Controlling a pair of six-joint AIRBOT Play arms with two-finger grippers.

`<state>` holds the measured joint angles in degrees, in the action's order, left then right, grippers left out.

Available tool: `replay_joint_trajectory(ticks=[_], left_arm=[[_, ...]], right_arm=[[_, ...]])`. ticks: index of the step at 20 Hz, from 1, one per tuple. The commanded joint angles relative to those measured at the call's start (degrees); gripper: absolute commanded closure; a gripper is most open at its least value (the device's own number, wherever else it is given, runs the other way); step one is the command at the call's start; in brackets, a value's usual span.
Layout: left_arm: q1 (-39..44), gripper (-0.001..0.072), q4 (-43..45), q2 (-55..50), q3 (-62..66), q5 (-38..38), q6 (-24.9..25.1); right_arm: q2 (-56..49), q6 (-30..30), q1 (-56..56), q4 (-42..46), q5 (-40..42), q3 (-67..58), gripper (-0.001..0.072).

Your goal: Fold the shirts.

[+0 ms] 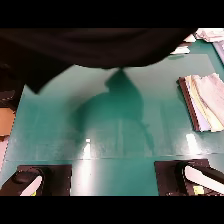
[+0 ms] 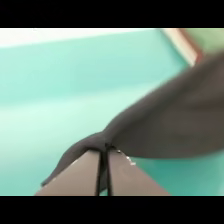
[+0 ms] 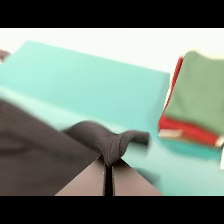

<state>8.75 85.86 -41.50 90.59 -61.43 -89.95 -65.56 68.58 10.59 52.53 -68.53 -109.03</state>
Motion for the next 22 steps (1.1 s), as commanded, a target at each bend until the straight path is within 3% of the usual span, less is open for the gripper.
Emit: replay_joint_trajectory(ticks=[1, 7, 13, 18, 22], left_arm=[[0.02, 0.0681, 0.61, 5.73, 4.17, -0.11, -0.26], [0.02, 0.0681, 0.50, 5.60, 5.64, -2.54, -0.26], [0.02, 0.0681, -1.09, -9.49, -1.33, -16.68, 0.09], [0.02, 0.0681, -1.44, -27.58, -14.91, -6.58, 3.32], [0.00, 0.0680, -0.81, -38.71, -15.67, 5.29, 3.41]], right_arm=[[8.68, 2.01, 3.21, 0.17, -2.64, -1.92, 0.0694], [16.02, 5.11, 13.29, -0.02, -3.82, 3.67, 0.0695], [1.49, 9.79, 5.75, 1.31, -12.61, -1.05, 0.0696], [-18.91, 13.57, -6.62, 22.34, -20.55, -1.05, 0.0695], [-30.62, 13.57, -9.11, 22.03, -16.48, -1.07, 0.0694]])
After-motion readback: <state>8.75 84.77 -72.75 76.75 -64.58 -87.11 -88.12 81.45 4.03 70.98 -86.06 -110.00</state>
